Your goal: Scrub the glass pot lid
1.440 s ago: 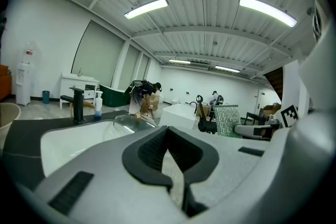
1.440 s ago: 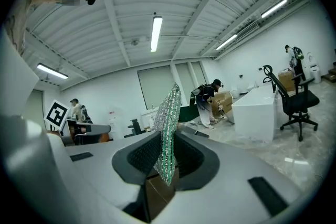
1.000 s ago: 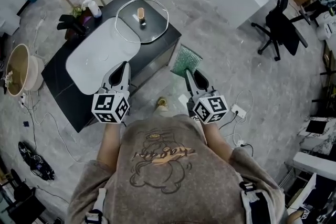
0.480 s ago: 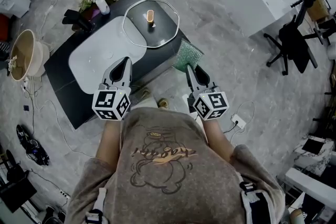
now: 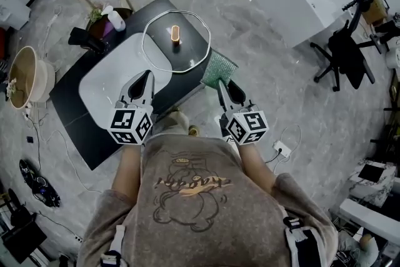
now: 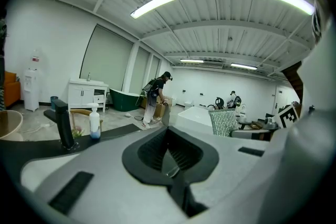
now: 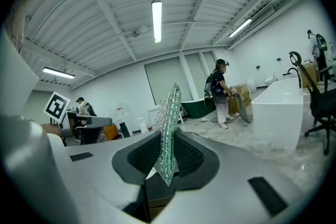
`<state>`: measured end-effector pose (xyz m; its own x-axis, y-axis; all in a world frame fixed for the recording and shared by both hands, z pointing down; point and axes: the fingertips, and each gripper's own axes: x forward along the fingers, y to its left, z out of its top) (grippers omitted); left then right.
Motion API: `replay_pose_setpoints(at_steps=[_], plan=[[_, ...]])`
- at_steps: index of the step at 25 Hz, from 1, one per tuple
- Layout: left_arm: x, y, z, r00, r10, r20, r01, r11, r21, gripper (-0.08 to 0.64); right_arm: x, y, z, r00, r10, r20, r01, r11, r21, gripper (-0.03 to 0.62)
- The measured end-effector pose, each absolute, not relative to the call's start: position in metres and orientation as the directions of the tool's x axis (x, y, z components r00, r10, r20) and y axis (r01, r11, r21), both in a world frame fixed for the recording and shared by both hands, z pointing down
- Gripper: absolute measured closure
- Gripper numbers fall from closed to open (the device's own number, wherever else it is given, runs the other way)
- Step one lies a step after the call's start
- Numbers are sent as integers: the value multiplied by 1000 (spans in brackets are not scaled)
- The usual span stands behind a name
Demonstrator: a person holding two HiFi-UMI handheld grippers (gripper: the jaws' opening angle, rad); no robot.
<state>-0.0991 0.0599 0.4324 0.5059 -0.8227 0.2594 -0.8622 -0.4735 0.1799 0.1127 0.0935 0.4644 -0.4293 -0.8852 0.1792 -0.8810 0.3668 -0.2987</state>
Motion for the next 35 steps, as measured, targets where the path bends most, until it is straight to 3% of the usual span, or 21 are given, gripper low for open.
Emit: replay_pose_setpoints(at_steps=[15, 30, 35], plan=[[-100, -36, 433, 569, -771, 286, -822, -535, 195, 549, 85, -7, 458, -436, -875, 210, -885, 374, -276, 502], [-93, -63, 455, 510, -783, 355, -860, -466, 208, 548, 94, -61, 465, -513, -827, 233, -849, 448, -279, 502], [-79, -69, 466, 531, -752, 389, -847, -476, 236, 405, 99, -73, 469, -532, -813, 237, -839, 468, -278, 502]])
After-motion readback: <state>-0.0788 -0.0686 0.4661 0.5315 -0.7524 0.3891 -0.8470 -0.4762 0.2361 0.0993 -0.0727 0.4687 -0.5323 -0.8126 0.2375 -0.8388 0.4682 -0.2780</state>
